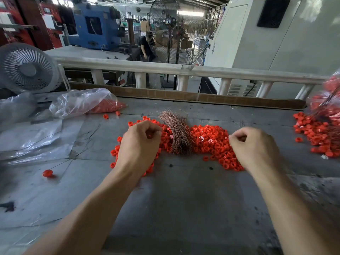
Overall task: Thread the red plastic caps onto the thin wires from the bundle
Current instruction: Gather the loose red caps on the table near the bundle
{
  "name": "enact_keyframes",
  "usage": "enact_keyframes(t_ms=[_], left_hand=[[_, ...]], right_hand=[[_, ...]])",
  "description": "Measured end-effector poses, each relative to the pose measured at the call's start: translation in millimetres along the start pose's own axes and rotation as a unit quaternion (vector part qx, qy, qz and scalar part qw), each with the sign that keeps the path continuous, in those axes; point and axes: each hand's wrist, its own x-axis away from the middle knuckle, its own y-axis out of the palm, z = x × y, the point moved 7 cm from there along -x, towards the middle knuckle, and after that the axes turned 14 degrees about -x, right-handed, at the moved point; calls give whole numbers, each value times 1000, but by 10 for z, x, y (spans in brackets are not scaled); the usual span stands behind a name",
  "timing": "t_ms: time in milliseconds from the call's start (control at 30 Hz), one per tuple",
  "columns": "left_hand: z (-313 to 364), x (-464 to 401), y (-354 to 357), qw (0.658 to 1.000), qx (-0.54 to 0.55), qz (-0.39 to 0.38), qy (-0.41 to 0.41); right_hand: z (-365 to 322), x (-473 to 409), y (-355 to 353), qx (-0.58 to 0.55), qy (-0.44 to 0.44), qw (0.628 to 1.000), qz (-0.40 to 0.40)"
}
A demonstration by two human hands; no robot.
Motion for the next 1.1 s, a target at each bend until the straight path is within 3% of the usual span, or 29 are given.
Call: enact_keyframes(t_ms=[233,433,567,800,1100], left_hand=[[-25,17,38,975,-216,-2,48],[-27,11,7,963,-262,1,62],[-13,14,-1,965,-253,7,65],[67,24,-2,976,-201,21,83],[191,46,5,983,-118,23,137]], right_hand=[[-93,101,210,-31,-41,998,-49],[-291,227,374,-87,-94,986,-105],[-370,317,509,-73,-113,980,-144],[-422,323,526,-54,-132,981,-129],[-759,436,131,-159,-265,951,21]])
